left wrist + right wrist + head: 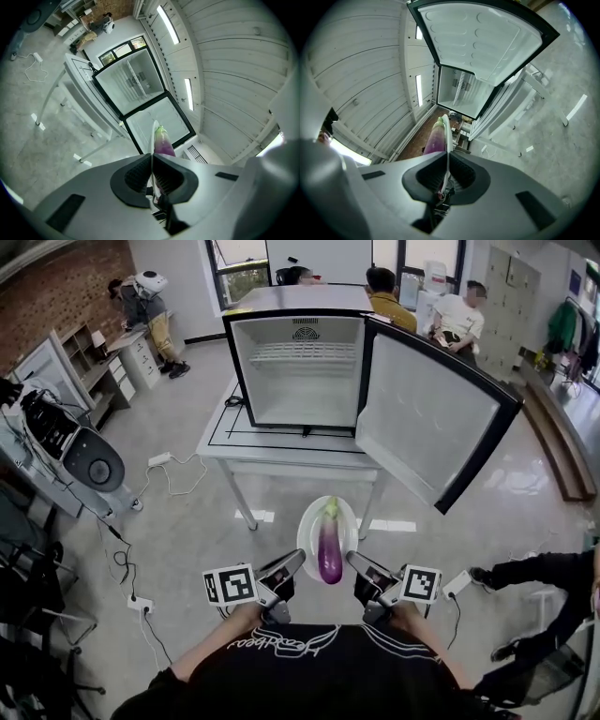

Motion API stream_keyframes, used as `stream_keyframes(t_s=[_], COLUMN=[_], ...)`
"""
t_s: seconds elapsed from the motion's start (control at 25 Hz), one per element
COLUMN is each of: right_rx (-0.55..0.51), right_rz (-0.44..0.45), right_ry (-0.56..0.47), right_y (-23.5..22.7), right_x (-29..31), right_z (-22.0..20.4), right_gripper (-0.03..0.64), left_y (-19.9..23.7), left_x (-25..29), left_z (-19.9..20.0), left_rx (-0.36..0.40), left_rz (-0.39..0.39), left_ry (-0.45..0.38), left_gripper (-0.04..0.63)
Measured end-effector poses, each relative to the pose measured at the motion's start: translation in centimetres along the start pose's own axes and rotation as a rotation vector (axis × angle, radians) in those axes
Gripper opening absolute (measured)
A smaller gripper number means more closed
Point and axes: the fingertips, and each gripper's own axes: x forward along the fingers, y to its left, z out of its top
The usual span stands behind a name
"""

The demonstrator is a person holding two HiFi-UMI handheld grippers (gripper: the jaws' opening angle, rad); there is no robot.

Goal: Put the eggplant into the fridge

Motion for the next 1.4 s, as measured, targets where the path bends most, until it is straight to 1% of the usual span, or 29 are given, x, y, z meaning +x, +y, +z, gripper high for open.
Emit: stream_keyframes(t_s=[0.24, 0.6, 0.76, 1.04, 1.2, 1.4], right_rx=[-0.010, -0.004, 0.000, -0.019, -0.017, -0.008], right_rz=[0.011, 0.032, 0.025, 0.018, 0.001, -0.031], right_ry=[0.030, 0.056, 0.064, 0.080, 0.087, 0.067], right_y=[-0.2, -0.5, -0.9, -2.0, -3.5, -5.5], right_x=[1.1, 2.8, 3.9, 6.7, 8.8, 11.8], right_z=[1.6, 1.5, 1.9, 4.0, 5.3, 7.9], right_gripper=[0.018, 0.018, 0.018, 0.018, 0.018, 0.018], left_y=[0.0, 0.8, 1.5, 3.2, 5.3, 7.6], left_x=[0.7, 0.1, 0.2, 1.4, 2.6, 4.8], left_z=[1.4, 2.7, 3.7, 6.4, 8.3, 11.7], left_rx=[-0.001, 0.009, 0.005, -0.002, -0.029, -0.040], left_rz=[0.014, 0.046, 0.048, 0.040, 0.036, 0.028], left_ry=[-0.031, -0.044, -0.052, -0.056, -0.054, -0.038], left_gripper=[0.009, 0.010, 0.011, 0.009, 0.009, 0.009])
